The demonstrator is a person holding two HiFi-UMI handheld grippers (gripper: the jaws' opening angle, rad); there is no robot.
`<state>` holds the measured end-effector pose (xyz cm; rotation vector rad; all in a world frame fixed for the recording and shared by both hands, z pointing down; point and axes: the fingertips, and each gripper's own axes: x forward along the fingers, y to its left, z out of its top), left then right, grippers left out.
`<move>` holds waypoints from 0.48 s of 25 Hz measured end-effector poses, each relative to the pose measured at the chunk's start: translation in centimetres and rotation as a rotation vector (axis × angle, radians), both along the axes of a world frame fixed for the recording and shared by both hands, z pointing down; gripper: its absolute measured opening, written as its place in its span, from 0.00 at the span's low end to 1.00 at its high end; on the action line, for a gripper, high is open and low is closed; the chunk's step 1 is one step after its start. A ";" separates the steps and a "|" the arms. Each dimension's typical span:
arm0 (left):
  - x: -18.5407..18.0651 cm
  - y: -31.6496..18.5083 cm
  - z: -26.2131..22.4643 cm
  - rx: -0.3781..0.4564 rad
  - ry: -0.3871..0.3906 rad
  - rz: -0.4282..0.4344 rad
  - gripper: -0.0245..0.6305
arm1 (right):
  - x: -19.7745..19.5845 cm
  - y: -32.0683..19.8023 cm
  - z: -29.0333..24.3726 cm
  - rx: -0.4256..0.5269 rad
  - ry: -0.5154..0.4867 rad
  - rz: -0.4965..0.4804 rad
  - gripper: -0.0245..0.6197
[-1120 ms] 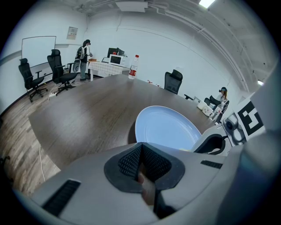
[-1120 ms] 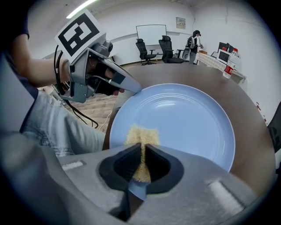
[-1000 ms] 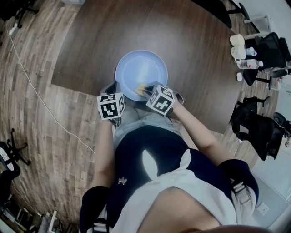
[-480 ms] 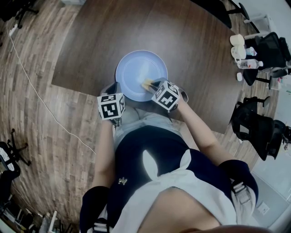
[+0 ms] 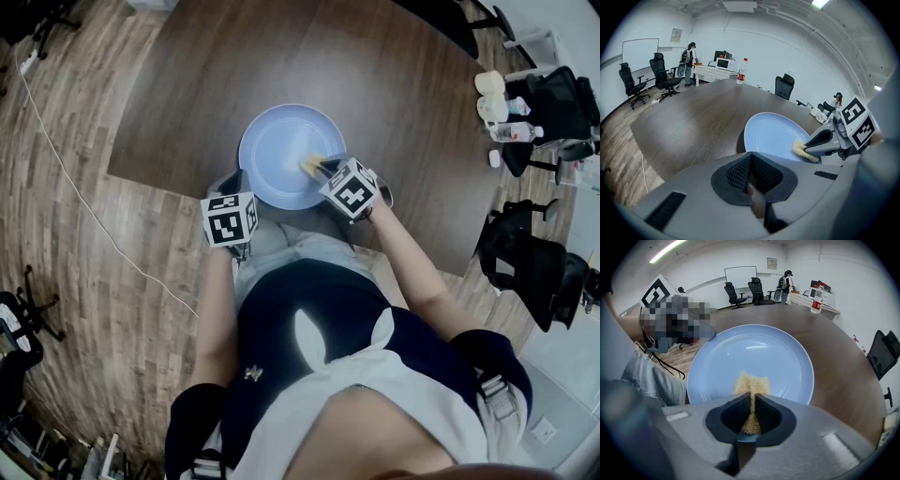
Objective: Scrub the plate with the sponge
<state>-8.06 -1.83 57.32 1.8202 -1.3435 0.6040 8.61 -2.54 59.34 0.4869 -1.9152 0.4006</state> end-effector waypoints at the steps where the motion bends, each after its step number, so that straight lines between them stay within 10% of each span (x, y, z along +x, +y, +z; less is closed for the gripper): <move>1: -0.1 0.1 0.0 0.000 0.000 0.000 0.05 | 0.1 -0.2 0.0 0.001 0.000 0.007 0.08; 12: 0.1 0.0 0.0 -0.006 -0.005 0.001 0.05 | 0.9 -2.9 0.0 0.019 -0.011 0.196 0.08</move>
